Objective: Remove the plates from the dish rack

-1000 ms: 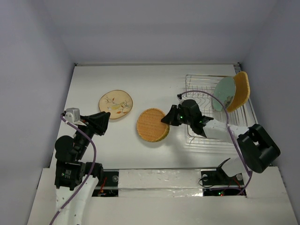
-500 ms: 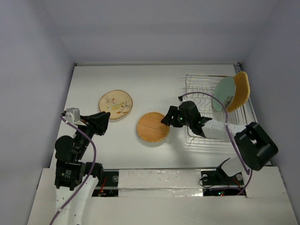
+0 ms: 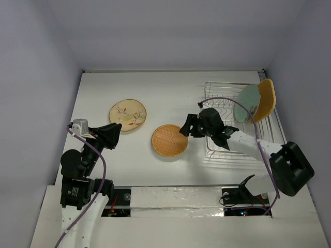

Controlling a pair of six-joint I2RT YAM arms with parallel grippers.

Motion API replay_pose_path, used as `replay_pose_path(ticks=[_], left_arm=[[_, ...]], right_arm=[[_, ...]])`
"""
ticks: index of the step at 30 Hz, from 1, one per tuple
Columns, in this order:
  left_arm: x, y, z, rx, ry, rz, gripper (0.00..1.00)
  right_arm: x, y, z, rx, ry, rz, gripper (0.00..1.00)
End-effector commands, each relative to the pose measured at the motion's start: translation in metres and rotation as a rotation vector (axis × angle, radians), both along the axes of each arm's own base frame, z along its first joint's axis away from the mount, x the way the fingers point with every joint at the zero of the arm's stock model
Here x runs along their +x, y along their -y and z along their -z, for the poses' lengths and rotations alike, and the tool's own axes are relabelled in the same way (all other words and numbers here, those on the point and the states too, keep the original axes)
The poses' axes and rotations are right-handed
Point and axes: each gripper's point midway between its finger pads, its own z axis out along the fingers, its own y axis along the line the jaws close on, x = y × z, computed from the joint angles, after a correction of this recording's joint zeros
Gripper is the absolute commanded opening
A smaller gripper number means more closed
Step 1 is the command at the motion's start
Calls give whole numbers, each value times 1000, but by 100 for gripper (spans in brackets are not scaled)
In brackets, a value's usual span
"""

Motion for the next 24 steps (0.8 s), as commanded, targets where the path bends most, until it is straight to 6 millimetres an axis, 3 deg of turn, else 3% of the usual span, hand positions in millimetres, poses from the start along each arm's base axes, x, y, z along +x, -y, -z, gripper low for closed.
replay_pose_path(ticks=[1, 3, 4, 5, 8, 11, 13, 15, 16, 17, 20, 24], left_arm=[[0, 0, -11, -6, 43, 1, 27], [0, 0, -11, -5, 47, 1, 27], [0, 0, -11, -7, 46, 1, 27], [-1, 0, -11, -7, 48, 1, 27], [-2, 0, -12, -7, 51, 4, 26], [-2, 0, -12, -8, 55, 4, 19], [-2, 0, -13, -9, 55, 4, 12], [-1, -1, -12, -10, 49, -7, 2], [-2, -2, -12, -10, 50, -11, 1], [-1, -4, -12, -10, 50, -20, 0], [-3, -4, -13, -14, 53, -22, 3], [-11, 3, -16, -16, 69, 16, 10]], right_arm=[[20, 4, -76, 32, 185, 46, 48], [21, 15, -98, 27, 233, 89, 17], [23, 33, -115, -6, 282, 161, 5], [25, 44, -124, -30, 304, 203, 0], [33, 101, -156, -131, 369, 404, 0], [37, 170, -172, -259, 385, 632, 0], [40, 217, -174, -334, 367, 767, 0], [43, 238, -171, -386, 351, 805, 0], [42, 253, -169, -432, 336, 853, 3], [43, 270, -172, -465, 326, 903, 22], [50, 297, -160, -541, 260, 960, 63], [60, 305, -141, -550, 206, 955, 71]])
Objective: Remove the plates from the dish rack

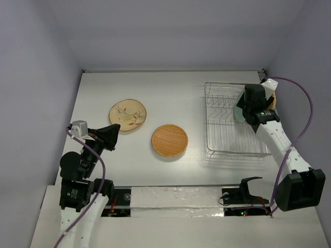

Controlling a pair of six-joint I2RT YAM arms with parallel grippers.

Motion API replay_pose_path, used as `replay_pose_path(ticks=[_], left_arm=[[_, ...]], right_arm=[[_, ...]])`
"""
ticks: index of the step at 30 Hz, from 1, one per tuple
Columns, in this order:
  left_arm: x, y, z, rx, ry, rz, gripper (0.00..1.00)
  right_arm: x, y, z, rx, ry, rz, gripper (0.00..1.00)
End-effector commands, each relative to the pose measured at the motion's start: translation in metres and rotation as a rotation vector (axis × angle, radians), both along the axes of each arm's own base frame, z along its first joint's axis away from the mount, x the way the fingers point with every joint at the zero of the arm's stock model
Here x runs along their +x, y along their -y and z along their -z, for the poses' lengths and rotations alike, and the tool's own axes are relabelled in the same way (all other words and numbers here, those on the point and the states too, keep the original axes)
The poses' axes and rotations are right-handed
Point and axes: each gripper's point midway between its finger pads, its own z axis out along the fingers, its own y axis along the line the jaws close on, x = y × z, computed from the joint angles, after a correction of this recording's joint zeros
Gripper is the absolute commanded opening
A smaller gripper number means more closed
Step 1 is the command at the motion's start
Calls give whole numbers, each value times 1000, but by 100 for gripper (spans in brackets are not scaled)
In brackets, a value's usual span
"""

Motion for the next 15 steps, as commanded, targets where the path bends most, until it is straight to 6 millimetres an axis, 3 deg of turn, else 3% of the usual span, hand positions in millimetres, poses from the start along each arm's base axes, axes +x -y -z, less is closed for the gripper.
replay_pose_path(ticks=[1, 5, 11, 15], left_arm=[[-9, 4, -15, -13, 61, 27, 12], [-12, 4, -17, -21, 67, 25, 20], [-16, 6, -19, -22, 80, 40, 22], [-18, 7, -20, -25, 82, 46, 23]], right_arm=[[3, 19, -1, -35, -31, 58, 70], [5, 38, 8, -52, -73, 126, 68], [3, 52, 16, -53, -95, 149, 65], [19, 54, 31, -26, -116, 130, 56]])
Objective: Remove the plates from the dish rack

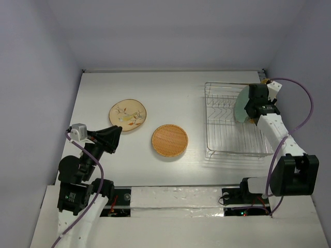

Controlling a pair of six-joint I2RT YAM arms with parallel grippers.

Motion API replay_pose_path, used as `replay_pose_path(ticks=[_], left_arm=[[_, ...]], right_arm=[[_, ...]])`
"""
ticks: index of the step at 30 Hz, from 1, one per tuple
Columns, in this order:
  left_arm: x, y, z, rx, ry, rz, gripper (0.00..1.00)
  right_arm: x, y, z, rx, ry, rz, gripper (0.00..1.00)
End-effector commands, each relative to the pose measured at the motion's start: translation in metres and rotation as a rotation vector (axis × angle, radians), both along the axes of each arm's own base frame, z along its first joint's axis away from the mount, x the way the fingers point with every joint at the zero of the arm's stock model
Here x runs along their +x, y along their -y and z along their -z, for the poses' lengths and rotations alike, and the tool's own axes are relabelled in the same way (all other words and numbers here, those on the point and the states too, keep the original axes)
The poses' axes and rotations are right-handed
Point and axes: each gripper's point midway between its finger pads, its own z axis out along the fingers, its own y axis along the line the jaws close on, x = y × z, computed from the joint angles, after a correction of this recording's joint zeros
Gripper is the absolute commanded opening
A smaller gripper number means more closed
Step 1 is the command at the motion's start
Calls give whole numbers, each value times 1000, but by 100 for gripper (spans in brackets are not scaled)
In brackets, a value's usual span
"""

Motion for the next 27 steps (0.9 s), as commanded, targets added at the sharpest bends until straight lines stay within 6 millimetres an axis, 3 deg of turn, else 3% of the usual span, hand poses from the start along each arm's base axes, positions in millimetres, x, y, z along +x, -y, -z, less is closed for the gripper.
replay_pose_path(ticks=[1, 4, 7, 10, 16, 21, 27], left_arm=[[-5, 0, -15, -13, 50, 5, 23], [-5, 0, -14, -12, 49, 5, 23], [-5, 0, -15, -14, 51, 5, 23], [-5, 0, -15, -14, 53, 4, 23], [-5, 0, -14, -17, 50, 3, 23], [-5, -1, -15, -18, 51, 1, 23], [-5, -1, -15, -19, 51, 2, 24]], right_arm=[[26, 4, -11, 3, 57, -20, 54], [33, 7, -11, -18, 61, -19, 48], [35, 13, -10, -55, 38, -3, 31], [34, 13, -18, -65, 59, -10, 17], [23, 16, -43, -99, 57, -27, 1], [17, 11, -65, -101, 98, -48, 0], [5, -8, -123, -85, 242, -125, 0]])
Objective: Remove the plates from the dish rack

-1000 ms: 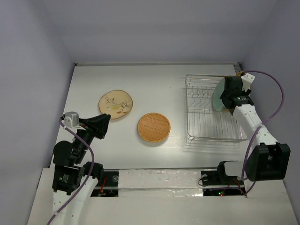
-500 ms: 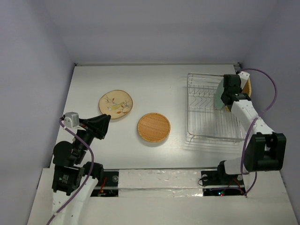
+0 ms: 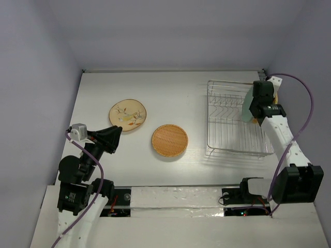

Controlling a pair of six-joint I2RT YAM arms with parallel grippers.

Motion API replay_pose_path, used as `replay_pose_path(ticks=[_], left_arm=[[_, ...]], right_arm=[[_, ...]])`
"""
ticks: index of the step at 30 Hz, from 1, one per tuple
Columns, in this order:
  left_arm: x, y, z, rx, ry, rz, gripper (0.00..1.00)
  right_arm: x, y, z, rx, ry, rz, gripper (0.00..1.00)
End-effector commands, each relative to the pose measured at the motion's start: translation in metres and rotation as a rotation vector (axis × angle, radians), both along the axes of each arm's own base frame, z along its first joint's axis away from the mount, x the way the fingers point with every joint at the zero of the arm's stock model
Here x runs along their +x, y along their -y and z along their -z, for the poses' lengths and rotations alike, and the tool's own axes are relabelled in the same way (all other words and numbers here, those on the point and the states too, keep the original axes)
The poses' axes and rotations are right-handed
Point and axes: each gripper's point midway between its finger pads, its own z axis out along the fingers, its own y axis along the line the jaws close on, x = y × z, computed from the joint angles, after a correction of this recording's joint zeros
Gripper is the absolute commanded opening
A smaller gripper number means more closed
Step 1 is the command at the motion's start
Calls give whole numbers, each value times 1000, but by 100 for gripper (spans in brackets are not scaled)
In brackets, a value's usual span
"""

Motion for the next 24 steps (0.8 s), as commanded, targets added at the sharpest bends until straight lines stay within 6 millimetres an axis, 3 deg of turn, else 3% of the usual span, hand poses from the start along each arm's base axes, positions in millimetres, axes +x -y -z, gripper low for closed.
replay_pose_path(ticks=[1, 6, 10, 11, 13, 14, 16, 18, 19, 20, 23, 24], left_arm=[[-5, 0, -15, -17, 53, 3, 24], [-5, -1, -16, -22, 58, -1, 24], [-4, -3, -15, -20, 54, -11, 24], [-3, -3, -15, -20, 52, -11, 24], [-3, -3, -14, -18, 48, -11, 24], [-2, -2, -13, -17, 44, -11, 24], [0, -4, -13, -16, 42, -19, 24], [1, -3, -12, -16, 36, -18, 25], [1, -3, -12, -16, 36, -20, 25], [1, -3, -11, -17, 32, -20, 25], [2, -3, -11, -16, 31, -20, 26], [3, -3, -10, -16, 29, -20, 27]], right_arm=[[7, -3, -108, -9, 315, -3, 0], [-16, -15, -159, 5, 435, -35, 0], [-20, -54, -182, 93, 504, -155, 0], [-19, -80, -188, 147, 523, -226, 0], [-11, -112, -189, 217, 540, -304, 0], [-8, -149, -187, 312, 539, -408, 0], [0, -191, -193, 429, 581, -523, 0], [3, -247, -183, 569, 556, -654, 0], [7, -266, -192, 624, 596, -697, 0], [14, -295, -181, 698, 561, -749, 0], [19, -351, -189, 864, 574, -846, 0], [30, -371, -173, 896, 536, -859, 0]])
